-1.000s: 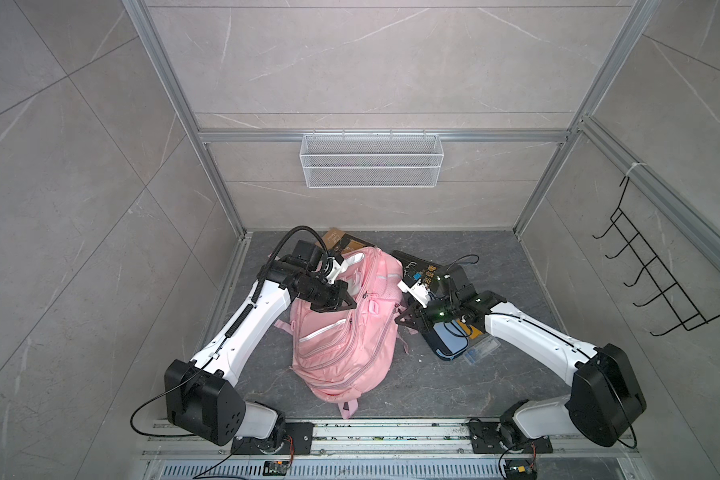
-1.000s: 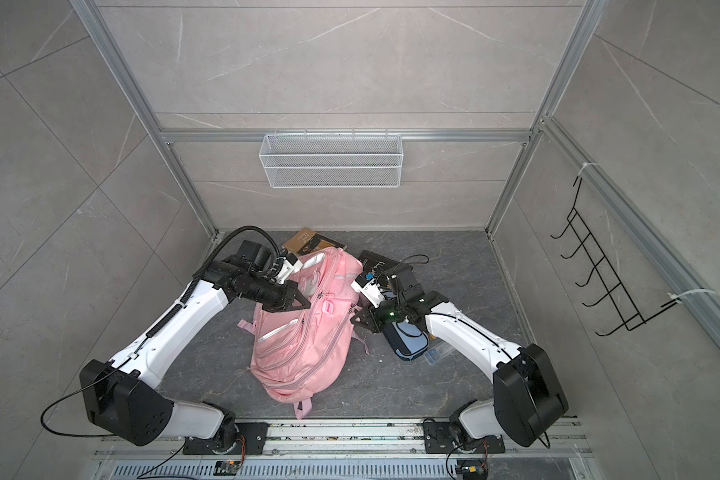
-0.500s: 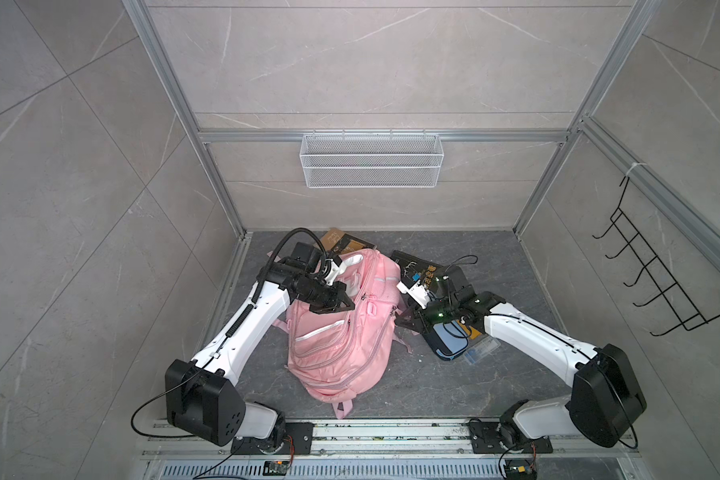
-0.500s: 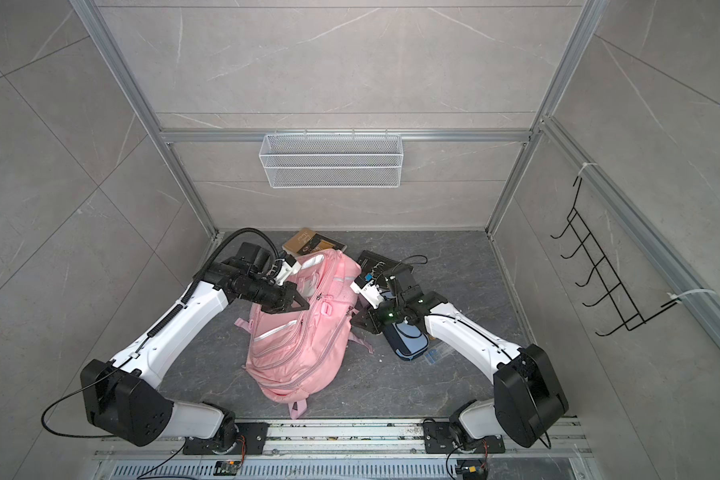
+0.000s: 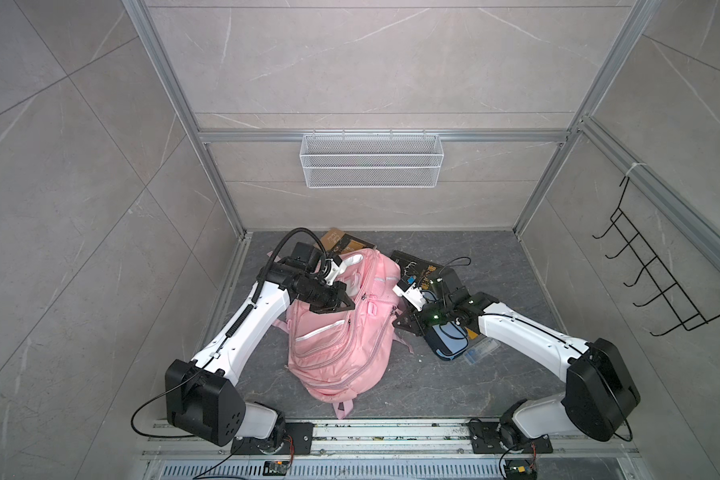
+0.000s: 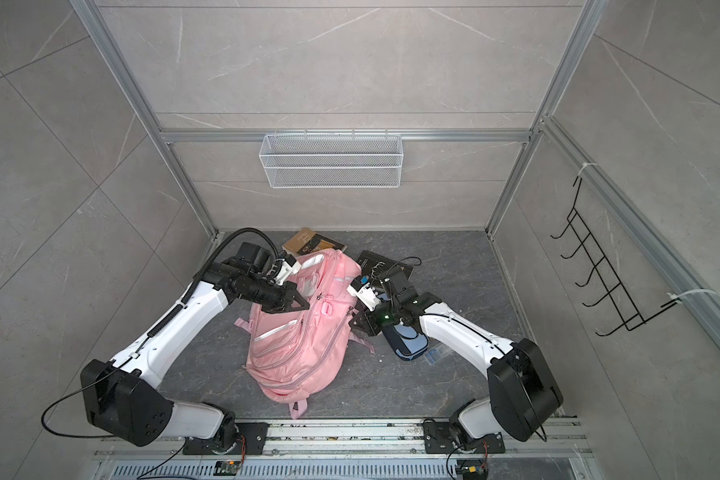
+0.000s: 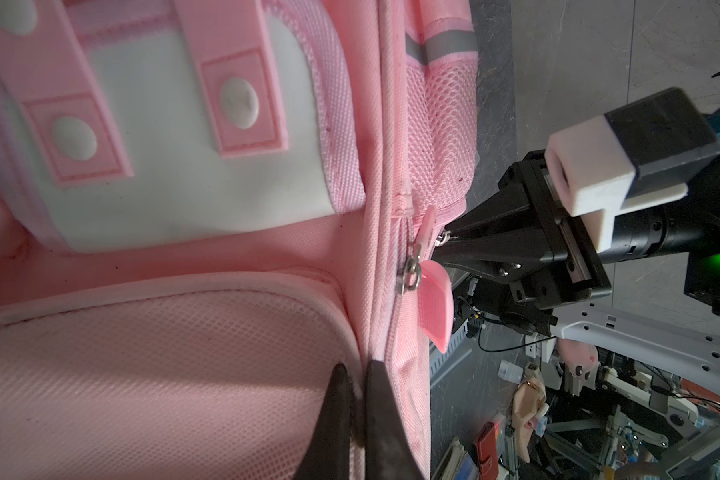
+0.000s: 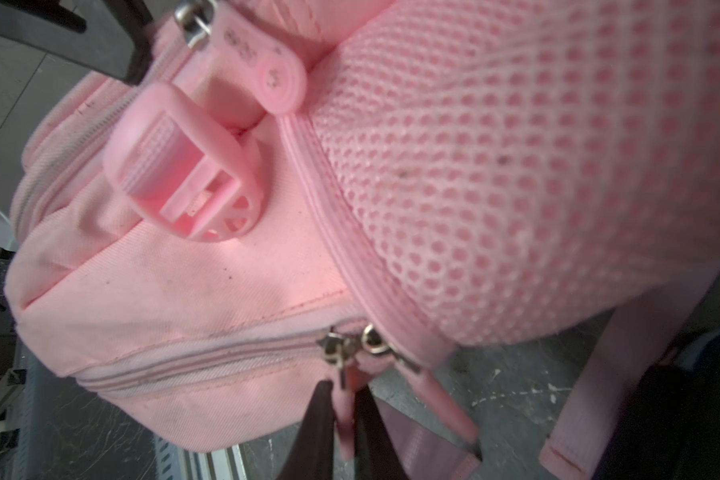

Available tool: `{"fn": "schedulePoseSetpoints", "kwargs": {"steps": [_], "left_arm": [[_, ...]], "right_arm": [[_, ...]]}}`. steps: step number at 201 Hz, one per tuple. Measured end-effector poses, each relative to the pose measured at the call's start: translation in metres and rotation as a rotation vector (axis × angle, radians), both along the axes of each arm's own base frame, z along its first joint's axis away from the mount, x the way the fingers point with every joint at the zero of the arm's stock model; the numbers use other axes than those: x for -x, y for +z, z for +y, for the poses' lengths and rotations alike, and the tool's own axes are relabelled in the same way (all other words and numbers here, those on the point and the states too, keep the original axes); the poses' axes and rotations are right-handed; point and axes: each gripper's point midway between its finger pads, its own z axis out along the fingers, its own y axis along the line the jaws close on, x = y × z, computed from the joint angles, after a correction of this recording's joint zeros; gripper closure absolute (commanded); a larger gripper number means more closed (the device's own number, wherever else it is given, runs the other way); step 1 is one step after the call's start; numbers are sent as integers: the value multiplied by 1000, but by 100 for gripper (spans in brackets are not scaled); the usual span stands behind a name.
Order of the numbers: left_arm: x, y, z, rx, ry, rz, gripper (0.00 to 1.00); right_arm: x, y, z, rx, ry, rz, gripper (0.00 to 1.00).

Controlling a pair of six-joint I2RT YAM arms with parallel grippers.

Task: Pack the student bag

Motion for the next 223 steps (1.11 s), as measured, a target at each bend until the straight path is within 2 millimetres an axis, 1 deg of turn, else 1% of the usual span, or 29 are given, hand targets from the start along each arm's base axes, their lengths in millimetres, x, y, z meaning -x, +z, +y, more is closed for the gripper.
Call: {"fn": "schedulePoseSetpoints", "kwargs": {"steps": [27,69,93,124,149,189,208,223], "left_arm": [[-2,0,1,-4,17,5,100],[-9,-1,3,-11,91,29,100],[-14,-3,5,-22,157,53,100],[-24,-5,11,-42,259,87,100],[-31,-5,11,-28,329,119,100],[-39,-4,10,-11,380,124,100],[-42,-7,10,-4,407,132,100],[-44,-9,9,6,432,143,100]], "right_arm": [[-3,-3,-1,29,-15,-23,99],[-2,-1,-4,101,-32,-104,100],[3,-3,-4,150,-28,-141,100],[16,-14,-7,232,-13,-142,100],[24,-16,-4,259,4,-156,100],[29,-15,1,275,16,-178,100],[36,-13,9,276,40,-191,100],[46,-11,17,275,67,-199,100]]}}
